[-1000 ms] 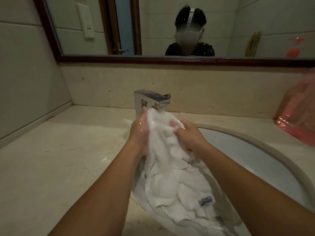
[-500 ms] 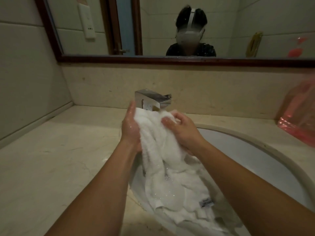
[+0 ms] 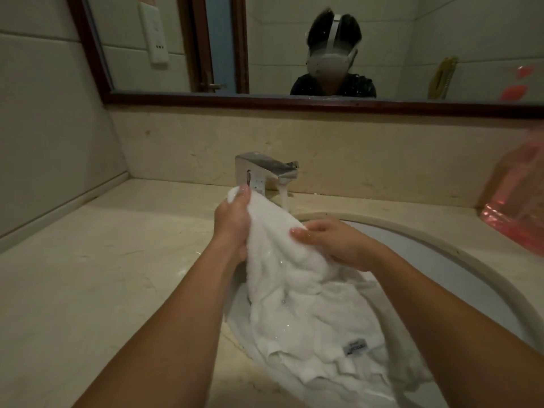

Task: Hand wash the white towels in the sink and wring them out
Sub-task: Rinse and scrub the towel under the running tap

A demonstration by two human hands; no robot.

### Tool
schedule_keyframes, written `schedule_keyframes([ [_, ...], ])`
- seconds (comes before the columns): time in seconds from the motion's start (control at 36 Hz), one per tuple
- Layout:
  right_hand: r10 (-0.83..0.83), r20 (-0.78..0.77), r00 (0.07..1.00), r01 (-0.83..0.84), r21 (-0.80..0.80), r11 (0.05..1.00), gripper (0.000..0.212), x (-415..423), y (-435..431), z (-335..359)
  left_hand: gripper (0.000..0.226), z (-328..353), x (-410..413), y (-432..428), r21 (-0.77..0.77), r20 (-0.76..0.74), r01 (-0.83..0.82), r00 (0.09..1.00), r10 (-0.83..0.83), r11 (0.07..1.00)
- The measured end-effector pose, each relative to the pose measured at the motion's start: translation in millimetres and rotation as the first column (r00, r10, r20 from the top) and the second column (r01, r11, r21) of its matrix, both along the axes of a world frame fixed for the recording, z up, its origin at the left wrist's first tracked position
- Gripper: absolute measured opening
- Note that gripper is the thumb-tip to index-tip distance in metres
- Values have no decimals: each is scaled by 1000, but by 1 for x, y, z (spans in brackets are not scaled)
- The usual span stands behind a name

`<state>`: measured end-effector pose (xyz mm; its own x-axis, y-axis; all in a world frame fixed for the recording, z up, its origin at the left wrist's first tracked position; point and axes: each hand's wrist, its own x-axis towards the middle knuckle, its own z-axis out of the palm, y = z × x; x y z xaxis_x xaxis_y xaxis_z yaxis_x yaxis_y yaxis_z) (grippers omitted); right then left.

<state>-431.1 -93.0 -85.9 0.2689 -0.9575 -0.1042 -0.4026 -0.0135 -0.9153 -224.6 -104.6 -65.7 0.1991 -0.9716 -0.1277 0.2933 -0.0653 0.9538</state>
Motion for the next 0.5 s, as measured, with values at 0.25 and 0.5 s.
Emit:
schedule_keyframes([
  [0.25, -22, 245, 969, -21, 171, 985, 53, -5, 0, 3, 54, 4, 5, 6, -111, -274, 9, 961, -39, 994],
  [0.5, -253, 562, 787, 166, 202, 965, 44, 5, -6, 14, 31, -4, -4, -1, -25, 38, 56, 998, -55, 998],
])
